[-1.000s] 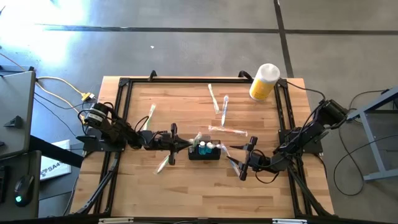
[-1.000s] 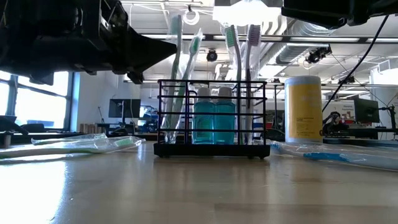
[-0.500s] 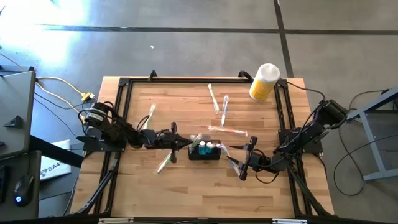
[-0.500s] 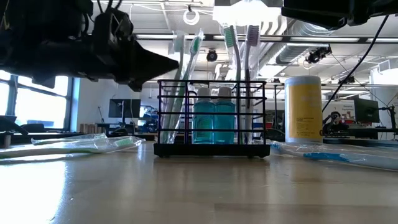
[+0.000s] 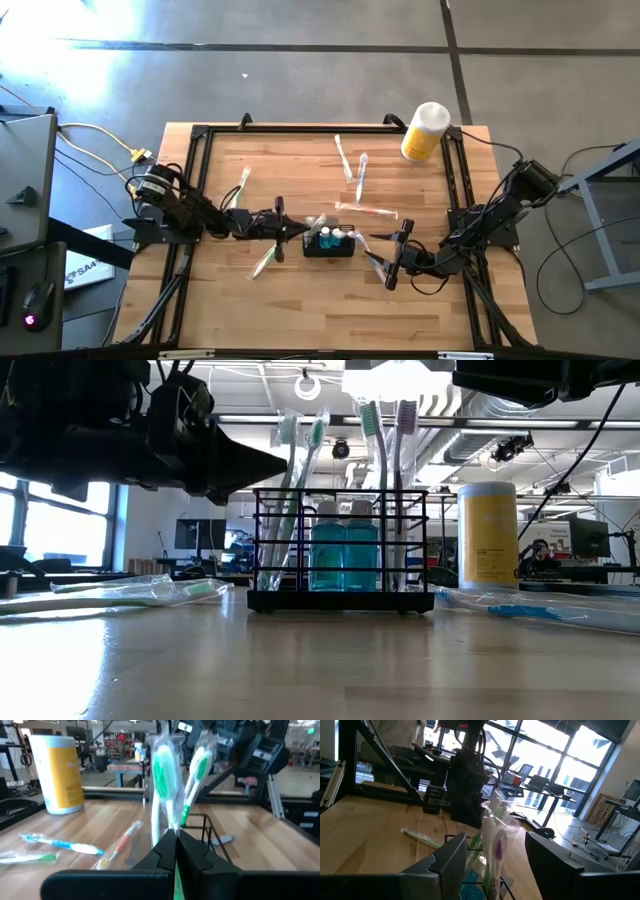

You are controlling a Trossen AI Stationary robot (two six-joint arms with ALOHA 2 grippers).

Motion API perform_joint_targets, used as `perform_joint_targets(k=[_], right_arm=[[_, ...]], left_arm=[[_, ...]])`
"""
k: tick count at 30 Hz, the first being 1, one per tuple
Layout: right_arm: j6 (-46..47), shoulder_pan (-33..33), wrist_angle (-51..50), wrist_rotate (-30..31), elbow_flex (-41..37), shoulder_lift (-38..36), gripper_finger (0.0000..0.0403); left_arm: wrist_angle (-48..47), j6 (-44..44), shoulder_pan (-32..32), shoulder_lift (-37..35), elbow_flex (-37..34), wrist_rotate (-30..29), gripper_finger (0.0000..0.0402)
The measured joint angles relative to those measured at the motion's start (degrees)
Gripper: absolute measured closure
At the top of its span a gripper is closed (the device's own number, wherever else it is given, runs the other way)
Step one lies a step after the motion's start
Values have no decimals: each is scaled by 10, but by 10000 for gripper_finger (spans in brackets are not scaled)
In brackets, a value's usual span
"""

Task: Pick & Place toothbrushing station
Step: Put the green toothbrush into the wire organizer

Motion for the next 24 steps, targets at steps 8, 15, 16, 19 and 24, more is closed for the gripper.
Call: perform_joint_targets(k=[8,15,16,19,24], right_arm=[[-11,0,0,0,0,0,209],[-15,0,-1,0,0,0,209],[-17,0,-2,0,0,0,209],[-25,0,-2,0,0,0,209],[-25,0,-2,0,0,0,209]], left_arm=[[-15,0,0,-2,0,-14,319],[-15,0,0,-6,0,-12,275],[-15,0,0,-6,0,-11,274],[-18,4,0,-18,0,-7,274],[-69,4,-3,-56,0,2,274]])
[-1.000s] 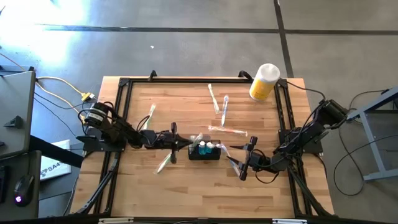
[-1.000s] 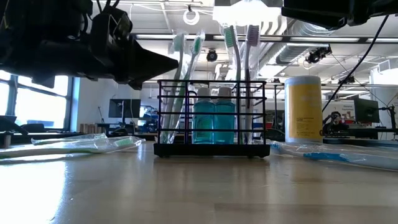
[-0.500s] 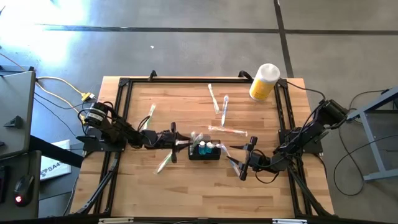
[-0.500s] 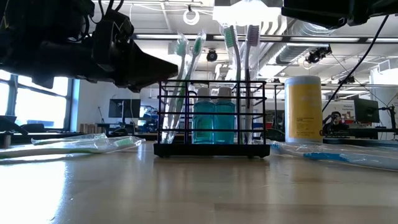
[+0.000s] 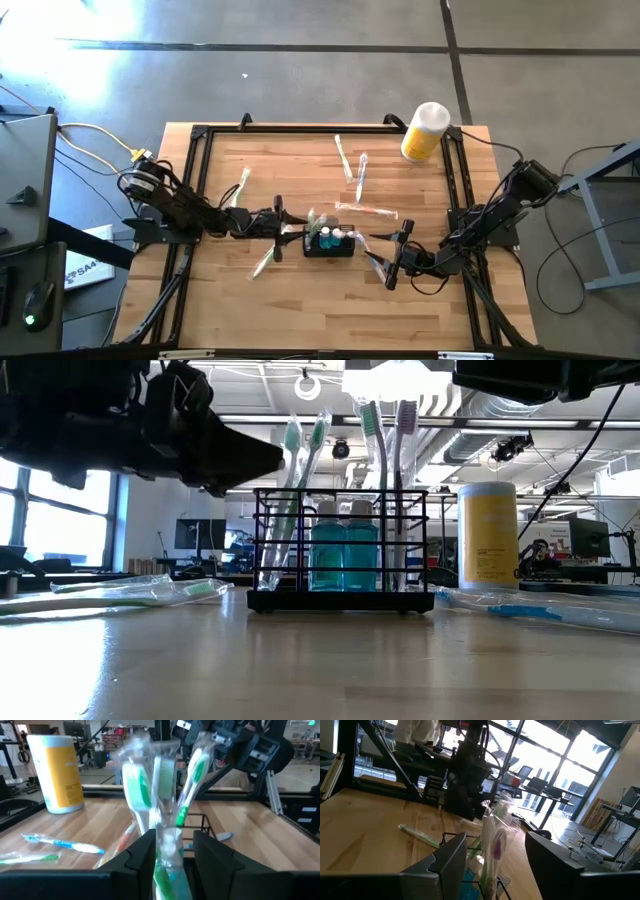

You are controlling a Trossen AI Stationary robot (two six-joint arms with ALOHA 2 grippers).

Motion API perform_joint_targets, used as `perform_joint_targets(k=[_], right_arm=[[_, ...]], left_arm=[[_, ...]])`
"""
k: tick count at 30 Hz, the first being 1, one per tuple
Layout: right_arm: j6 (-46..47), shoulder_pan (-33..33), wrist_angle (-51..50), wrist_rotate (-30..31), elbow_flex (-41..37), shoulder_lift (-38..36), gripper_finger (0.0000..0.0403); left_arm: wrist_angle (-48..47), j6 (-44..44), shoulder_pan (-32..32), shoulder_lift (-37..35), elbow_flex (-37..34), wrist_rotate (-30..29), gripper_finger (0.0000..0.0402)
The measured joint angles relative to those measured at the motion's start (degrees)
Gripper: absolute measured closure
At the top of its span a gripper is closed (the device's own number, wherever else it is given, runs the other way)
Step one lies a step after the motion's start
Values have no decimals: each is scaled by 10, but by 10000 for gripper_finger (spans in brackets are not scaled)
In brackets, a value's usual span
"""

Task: Pick & Place toothbrushing station
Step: Put the green toothbrush into the wire organizer, then put the bottom green toothbrush into the wire organizer

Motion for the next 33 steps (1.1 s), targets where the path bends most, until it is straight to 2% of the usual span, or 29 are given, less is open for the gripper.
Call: perform_joint_targets(k=[11,14,17,19,22,25,29,33], right_arm=[[-2,0,1,0,0,0,209],[-2,0,1,0,0,0,209],[-2,0,-1,0,0,0,209],[-3,0,-1,-1,0,0,209],[-4,0,-2,0,0,0,209],[-4,0,-7,-1,0,0,209],[8,0,-24,-2,0,0,209],[16,0,-33,-2,0,0,209]], left_arm=[[-232,-1,-39,-156,3,-16,274],[-376,-4,-68,-202,36,-31,274],[-561,-28,-108,-215,97,-92,275],[-676,-57,-133,-215,149,-109,275],[-823,-147,-159,-213,222,-111,275],[-945,-295,-164,-208,265,-108,275],[-1035,-486,-161,-209,274,-103,275],[-1088,-558,-162,-196,273,-110,275]])
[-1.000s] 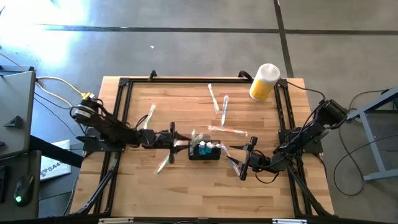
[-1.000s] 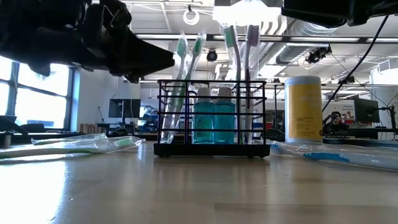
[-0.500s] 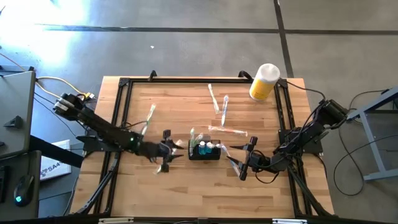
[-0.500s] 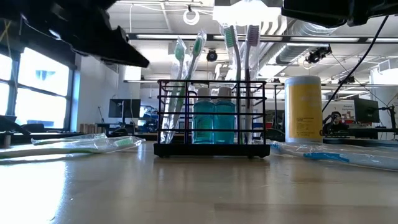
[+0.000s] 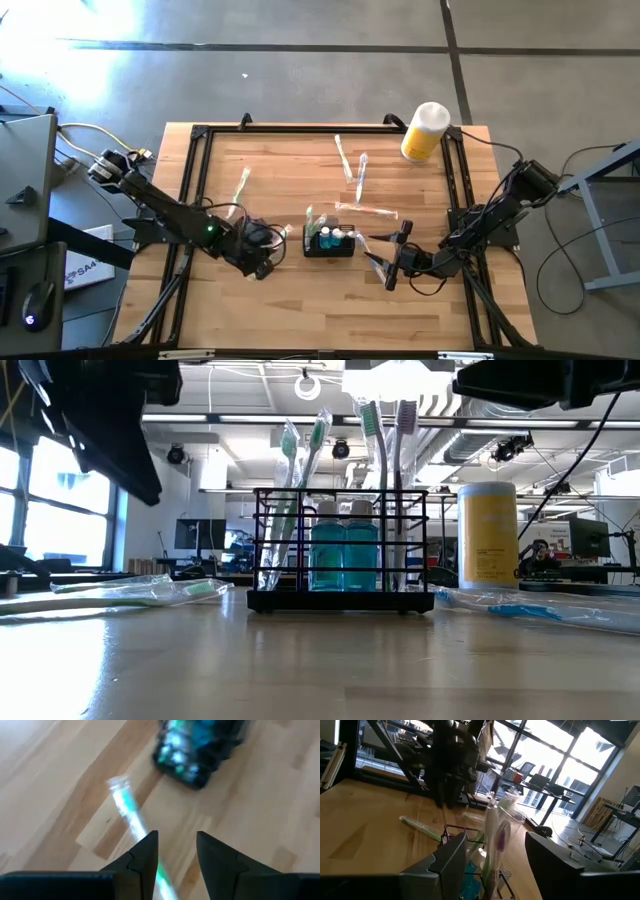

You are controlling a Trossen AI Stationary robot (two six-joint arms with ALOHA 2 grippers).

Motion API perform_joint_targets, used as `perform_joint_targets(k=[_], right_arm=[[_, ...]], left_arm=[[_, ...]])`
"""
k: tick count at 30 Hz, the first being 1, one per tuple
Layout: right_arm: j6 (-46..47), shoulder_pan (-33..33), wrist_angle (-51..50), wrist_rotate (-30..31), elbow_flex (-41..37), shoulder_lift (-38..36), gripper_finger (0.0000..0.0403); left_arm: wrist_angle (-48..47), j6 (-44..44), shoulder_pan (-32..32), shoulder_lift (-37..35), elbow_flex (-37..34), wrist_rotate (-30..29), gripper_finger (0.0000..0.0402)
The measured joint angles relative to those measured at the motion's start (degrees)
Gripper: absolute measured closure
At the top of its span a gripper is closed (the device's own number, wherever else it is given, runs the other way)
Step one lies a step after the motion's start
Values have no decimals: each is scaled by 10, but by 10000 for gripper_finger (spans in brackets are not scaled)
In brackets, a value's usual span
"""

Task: Pick & Place toothbrushing station
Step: Put the bottom green toothbrush into the wire organizer

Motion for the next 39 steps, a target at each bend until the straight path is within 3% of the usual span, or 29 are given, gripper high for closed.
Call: perform_joint_targets(k=[6,15,31,34,39], right_arm=[[2,1,1,-23,0,0,209],[2,0,1,-29,0,0,209],[2,0,-1,-30,0,0,209],[2,0,-2,-30,0,0,209],[2,0,-2,-30,0,0,209]], left_arm=[[9,-32,11,47,0,-23,275],[16,-63,75,125,-1,70,275],[54,-10,95,189,2,122,277],[47,-10,94,195,3,122,299],[44,14,94,195,2,124,384]])
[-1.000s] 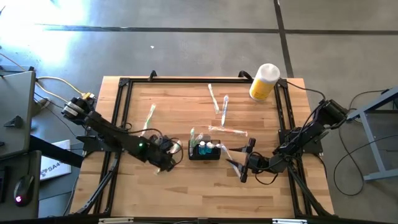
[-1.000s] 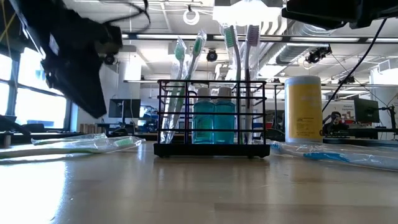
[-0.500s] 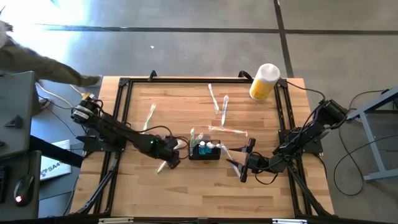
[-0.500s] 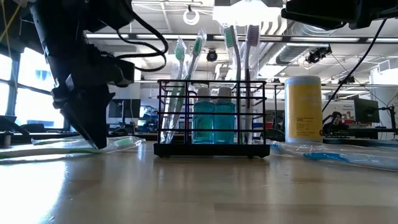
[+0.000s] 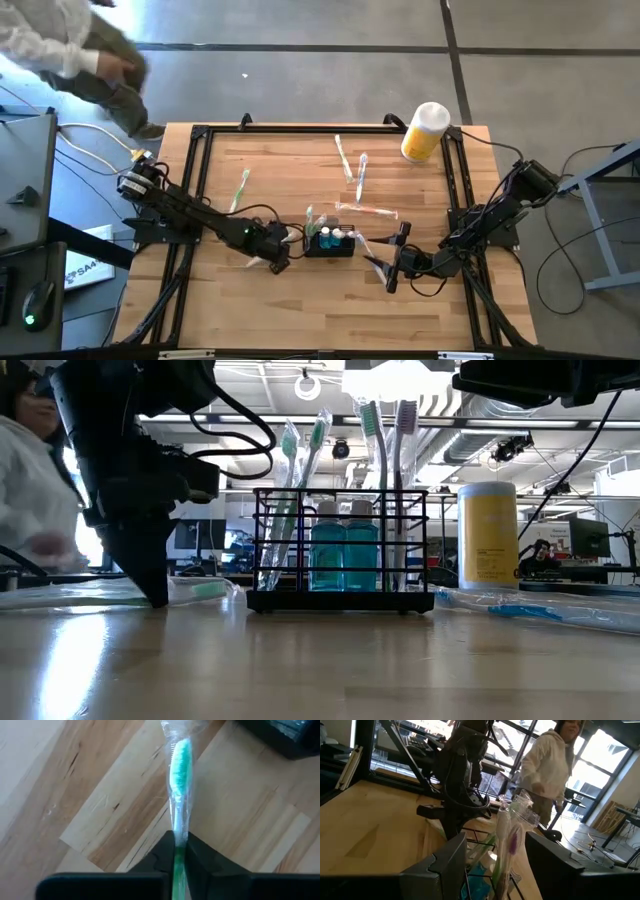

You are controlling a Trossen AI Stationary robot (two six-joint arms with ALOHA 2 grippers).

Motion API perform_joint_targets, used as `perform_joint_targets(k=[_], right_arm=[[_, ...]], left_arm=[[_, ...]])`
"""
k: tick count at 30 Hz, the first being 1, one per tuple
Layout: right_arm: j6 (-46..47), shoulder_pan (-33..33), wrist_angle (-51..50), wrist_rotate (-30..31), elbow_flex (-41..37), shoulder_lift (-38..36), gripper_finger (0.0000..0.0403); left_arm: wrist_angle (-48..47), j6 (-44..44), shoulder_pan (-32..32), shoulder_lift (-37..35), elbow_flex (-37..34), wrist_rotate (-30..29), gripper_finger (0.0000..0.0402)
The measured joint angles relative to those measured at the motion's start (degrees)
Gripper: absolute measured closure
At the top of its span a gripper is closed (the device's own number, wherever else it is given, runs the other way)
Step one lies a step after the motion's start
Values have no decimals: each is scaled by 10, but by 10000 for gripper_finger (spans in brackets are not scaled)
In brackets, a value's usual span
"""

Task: Pick & Place toothbrushing station
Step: Put the bottom green toothbrush into the wire organizer

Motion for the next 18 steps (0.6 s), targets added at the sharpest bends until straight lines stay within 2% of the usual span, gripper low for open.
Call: perform_joint_targets(k=[9,13,18], right_arm=[[0,0,0,1,0,0,209],[0,0,-6,5,0,0,209],[0,0,-14,6,0,0,209]], left_arm=[[-22,1,0,-15,-1,8,397],[-46,14,-4,-49,-5,21,400],[-74,14,-26,-109,-4,-12,399]])
